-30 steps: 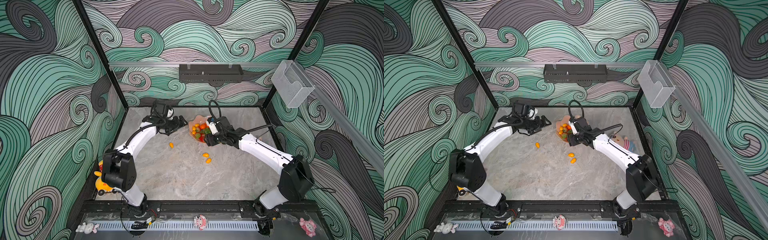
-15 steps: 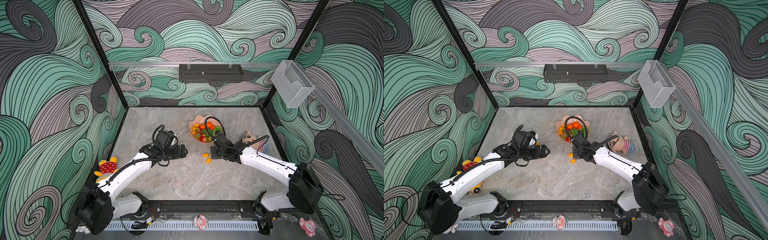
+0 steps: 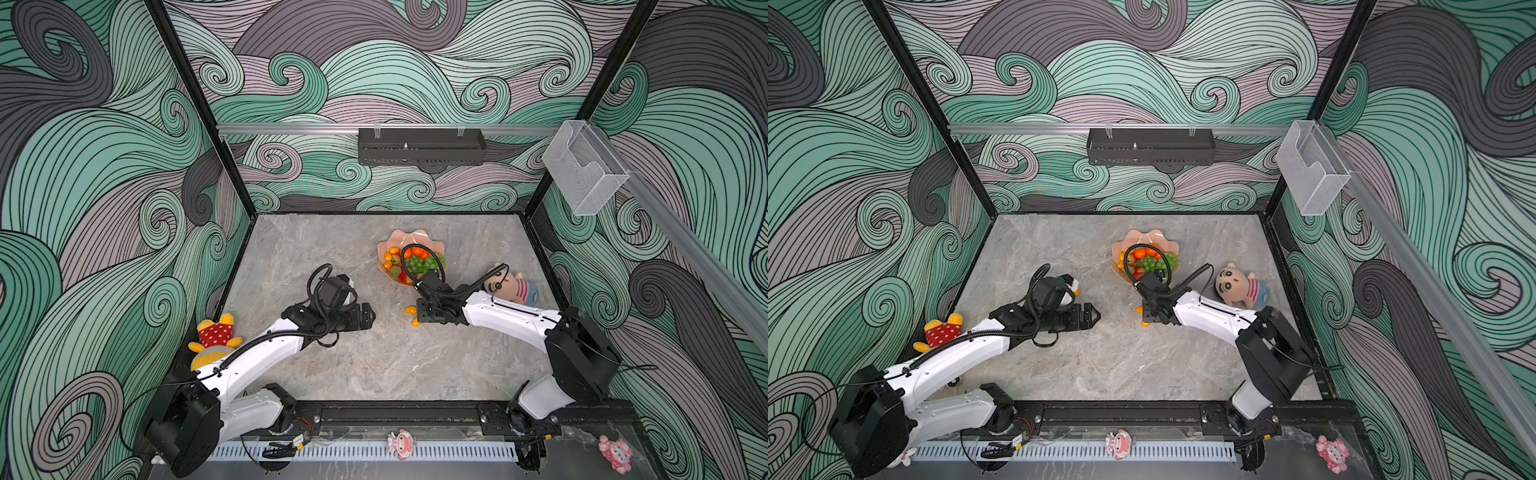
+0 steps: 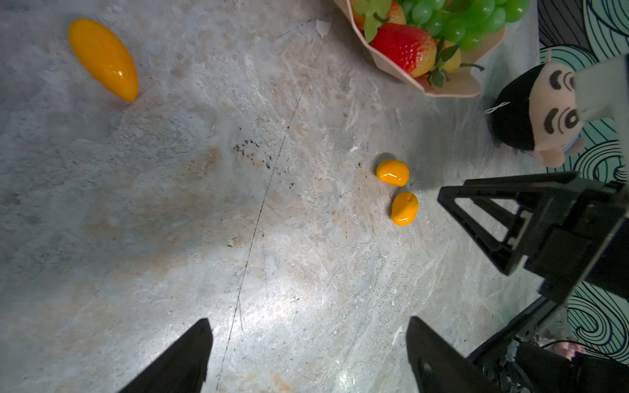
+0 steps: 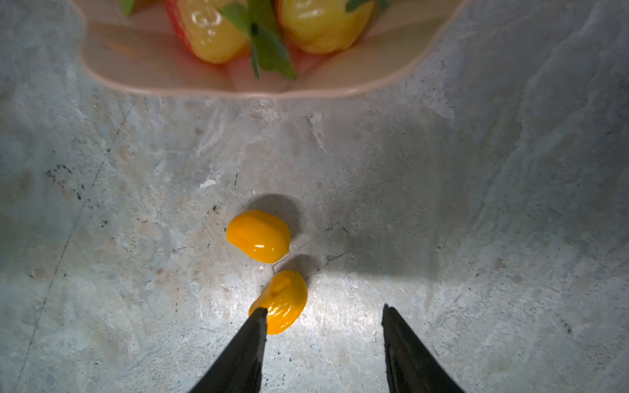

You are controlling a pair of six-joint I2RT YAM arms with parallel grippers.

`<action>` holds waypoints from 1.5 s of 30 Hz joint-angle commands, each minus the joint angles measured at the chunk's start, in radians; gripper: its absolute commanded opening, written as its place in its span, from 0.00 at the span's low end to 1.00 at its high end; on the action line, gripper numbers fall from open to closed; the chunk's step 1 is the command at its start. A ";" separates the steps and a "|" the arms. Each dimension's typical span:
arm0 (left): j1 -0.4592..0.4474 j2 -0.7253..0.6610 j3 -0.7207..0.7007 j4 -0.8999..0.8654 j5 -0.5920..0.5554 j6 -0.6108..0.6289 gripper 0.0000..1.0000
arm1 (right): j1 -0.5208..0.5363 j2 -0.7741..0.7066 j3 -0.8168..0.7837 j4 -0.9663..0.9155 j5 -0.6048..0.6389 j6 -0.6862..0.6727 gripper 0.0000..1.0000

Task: Arrange fruit in a fruit bowl
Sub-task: Pick up the fruit from the center of the table.

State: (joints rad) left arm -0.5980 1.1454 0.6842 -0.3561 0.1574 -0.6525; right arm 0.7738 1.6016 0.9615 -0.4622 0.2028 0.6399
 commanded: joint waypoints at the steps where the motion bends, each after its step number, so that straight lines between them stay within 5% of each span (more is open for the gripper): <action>1: -0.006 -0.003 0.007 0.046 0.005 -0.016 0.92 | 0.028 0.021 0.023 0.017 0.002 0.006 0.54; 21: -0.007 -0.006 -0.036 0.072 0.035 -0.022 0.92 | 0.051 0.134 0.038 -0.001 0.033 0.037 0.55; 45: -0.007 0.016 -0.017 0.077 0.050 -0.026 0.92 | 0.054 0.192 0.069 -0.011 0.021 0.015 0.30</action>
State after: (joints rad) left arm -0.5983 1.1572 0.6502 -0.2863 0.2028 -0.6670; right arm 0.8257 1.7756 1.0134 -0.4477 0.2096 0.6621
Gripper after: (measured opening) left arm 0.917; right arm 0.304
